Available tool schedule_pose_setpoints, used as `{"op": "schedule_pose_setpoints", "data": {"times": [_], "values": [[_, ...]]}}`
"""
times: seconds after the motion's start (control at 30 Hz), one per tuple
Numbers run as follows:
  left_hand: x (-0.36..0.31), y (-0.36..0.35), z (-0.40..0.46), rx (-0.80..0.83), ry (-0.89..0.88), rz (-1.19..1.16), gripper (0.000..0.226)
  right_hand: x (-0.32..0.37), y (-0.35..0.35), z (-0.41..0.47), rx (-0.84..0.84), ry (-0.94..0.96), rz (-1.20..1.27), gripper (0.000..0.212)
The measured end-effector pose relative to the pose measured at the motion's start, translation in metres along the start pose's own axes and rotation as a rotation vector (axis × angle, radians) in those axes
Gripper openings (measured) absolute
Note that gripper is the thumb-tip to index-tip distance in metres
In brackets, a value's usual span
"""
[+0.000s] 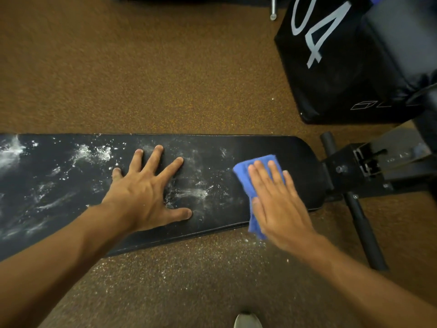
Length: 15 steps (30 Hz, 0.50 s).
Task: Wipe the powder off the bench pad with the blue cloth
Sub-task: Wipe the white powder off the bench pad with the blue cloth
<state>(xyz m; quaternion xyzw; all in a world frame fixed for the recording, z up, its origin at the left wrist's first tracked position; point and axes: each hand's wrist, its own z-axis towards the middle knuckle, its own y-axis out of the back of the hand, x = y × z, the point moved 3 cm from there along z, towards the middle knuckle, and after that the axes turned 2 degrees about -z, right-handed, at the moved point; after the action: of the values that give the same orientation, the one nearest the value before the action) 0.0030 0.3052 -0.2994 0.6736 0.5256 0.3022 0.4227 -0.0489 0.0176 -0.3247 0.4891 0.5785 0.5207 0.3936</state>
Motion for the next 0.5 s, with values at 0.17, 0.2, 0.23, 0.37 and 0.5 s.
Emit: {"op": "schedule_pose_setpoints", "data": {"times": [0.17, 0.2, 0.23, 0.37, 0.5], "values": [[0.0, 0.0, 0.0, 0.012, 0.001, 0.004, 0.121, 0.033, 0.005, 0.054, -0.068, -0.265, 0.034, 0.069], [0.0, 0.0, 0.0, 0.009, 0.001, 0.007, 0.121, 0.046, 0.002, 0.045, -0.06, -0.18, 0.038, 0.067], [0.0, 0.0, 0.0, 0.009, 0.004, 0.008, 0.121, 0.053, 0.001, 0.032, -0.036, -0.079, 0.035, 0.065], [0.0, 0.0, -0.001, 0.009, 0.005, 0.009, 0.121, 0.022, -0.001, -0.002, 0.03, 0.088, 0.001, 0.064], [-0.001, 0.0, -0.001, 0.015, 0.003, 0.025, 0.121, 0.019, 0.007, 0.053, -0.057, -0.224, 0.014, 0.071]]}}
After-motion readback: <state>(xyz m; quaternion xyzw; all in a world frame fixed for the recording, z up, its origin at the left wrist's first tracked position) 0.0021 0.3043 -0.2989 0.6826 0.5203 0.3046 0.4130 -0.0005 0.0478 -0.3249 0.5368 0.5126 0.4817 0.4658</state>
